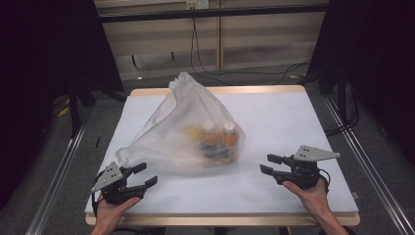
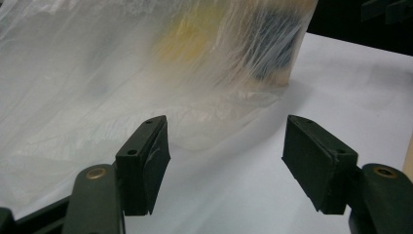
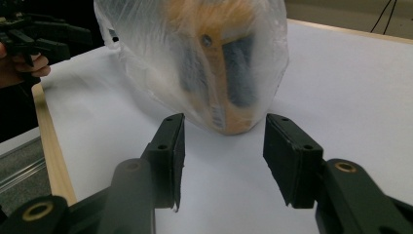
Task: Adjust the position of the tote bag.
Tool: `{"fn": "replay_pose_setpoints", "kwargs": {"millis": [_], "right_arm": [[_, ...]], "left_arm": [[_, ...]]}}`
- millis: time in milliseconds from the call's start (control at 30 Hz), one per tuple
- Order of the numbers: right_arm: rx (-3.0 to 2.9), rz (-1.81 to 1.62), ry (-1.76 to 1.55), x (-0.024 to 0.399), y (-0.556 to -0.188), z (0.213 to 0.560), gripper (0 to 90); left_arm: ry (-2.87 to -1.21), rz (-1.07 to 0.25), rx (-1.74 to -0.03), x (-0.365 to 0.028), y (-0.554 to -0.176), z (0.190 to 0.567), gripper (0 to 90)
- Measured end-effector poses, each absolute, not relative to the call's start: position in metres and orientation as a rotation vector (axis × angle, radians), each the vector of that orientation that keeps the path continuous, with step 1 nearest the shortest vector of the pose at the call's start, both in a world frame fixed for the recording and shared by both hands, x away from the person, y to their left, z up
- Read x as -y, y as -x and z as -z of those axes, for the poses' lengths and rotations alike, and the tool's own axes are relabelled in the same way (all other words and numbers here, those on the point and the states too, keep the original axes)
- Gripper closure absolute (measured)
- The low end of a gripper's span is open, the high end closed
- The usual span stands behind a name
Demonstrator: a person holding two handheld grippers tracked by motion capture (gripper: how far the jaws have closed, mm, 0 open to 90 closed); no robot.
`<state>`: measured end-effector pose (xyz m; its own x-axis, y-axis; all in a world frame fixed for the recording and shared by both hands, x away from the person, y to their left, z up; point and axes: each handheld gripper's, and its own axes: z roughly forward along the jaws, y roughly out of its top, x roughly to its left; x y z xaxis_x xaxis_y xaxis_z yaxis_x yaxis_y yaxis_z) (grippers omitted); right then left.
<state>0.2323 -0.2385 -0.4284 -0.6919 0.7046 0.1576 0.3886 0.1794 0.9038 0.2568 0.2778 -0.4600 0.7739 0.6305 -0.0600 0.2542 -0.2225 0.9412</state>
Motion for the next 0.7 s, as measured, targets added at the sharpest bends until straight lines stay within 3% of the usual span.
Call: {"fn": "replay_pose_setpoints", "kwargs": {"millis": [400, 700], "right_arm": [[-2.222, -1.589, -0.921, 0.205, -0.253, 0.403, 53.8], [-2.222, -1.621, -0.857, 0.19, -0.267, 0.387, 51.1]], "left_arm": [[-1.796, -0.395, -0.712, -0.279, -0.259, 0.461, 29.0], [-1.814, -0.393, -0.705, -0.279, -0.26, 0.462, 28.8]]}}
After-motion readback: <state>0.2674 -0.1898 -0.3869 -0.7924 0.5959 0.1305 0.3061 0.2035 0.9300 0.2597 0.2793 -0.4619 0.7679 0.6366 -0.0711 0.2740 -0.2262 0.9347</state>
